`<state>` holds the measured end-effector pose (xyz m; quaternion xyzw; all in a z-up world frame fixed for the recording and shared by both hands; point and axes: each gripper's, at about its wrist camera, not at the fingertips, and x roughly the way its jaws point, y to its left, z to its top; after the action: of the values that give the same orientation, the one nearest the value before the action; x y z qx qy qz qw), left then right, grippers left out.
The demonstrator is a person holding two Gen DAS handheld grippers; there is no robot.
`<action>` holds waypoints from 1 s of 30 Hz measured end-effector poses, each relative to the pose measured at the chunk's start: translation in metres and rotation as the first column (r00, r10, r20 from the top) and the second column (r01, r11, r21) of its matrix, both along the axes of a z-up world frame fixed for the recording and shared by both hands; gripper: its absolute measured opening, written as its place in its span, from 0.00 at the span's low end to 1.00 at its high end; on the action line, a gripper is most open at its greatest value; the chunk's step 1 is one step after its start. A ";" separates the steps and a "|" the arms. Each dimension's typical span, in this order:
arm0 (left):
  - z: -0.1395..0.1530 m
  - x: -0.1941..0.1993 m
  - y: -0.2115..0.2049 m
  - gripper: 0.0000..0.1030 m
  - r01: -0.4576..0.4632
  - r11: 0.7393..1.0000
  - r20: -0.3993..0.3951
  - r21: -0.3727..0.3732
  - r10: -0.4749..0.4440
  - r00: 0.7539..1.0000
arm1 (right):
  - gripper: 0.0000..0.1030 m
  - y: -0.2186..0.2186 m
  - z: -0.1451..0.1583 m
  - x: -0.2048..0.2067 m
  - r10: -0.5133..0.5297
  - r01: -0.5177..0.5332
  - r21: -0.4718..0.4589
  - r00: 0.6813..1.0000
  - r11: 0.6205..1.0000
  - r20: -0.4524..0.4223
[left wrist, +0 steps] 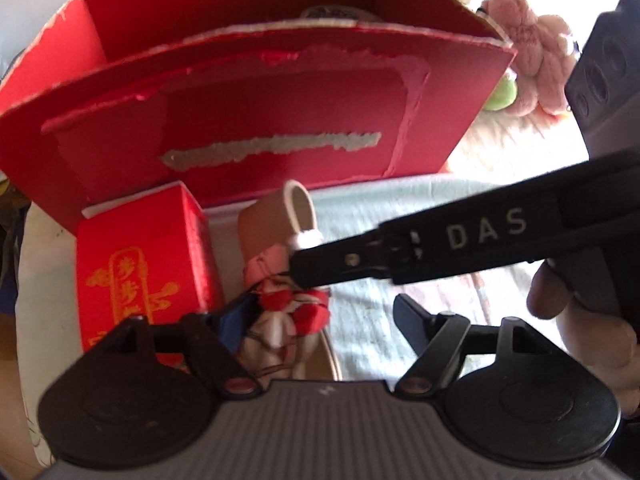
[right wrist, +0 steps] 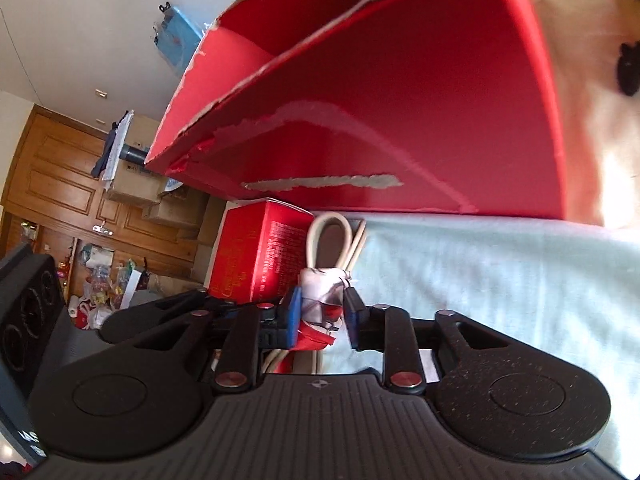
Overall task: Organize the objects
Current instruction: 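Move the right gripper to the patterned cloth pouch and close on it, then lift the cloth pouch with the right gripper and carry it over the box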
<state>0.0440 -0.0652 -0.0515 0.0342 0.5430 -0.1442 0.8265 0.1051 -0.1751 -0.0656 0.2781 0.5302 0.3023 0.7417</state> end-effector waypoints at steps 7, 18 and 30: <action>-0.004 0.002 0.005 0.75 0.015 1.000 -0.006 0.006 -0.015 1.000 | 0.31 0.003 -0.003 0.005 0.014 -0.014 0.001 1.000 1.000 -0.013; 0.000 0.002 0.004 0.58 0.030 0.999 0.004 0.041 -0.030 1.000 | 0.26 -0.011 -0.007 0.003 0.005 -0.005 0.008 0.999 1.000 -0.041; 0.021 -0.003 -0.026 0.46 0.159 0.987 0.025 0.032 -0.160 0.987 | 0.23 -0.046 0.016 -0.013 -0.055 0.055 -0.045 0.998 0.997 0.005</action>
<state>0.0412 -0.0912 -0.0308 0.0921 0.5291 -0.2014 0.8191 0.0923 -0.2212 -0.0494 0.2751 0.5278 0.2703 0.7568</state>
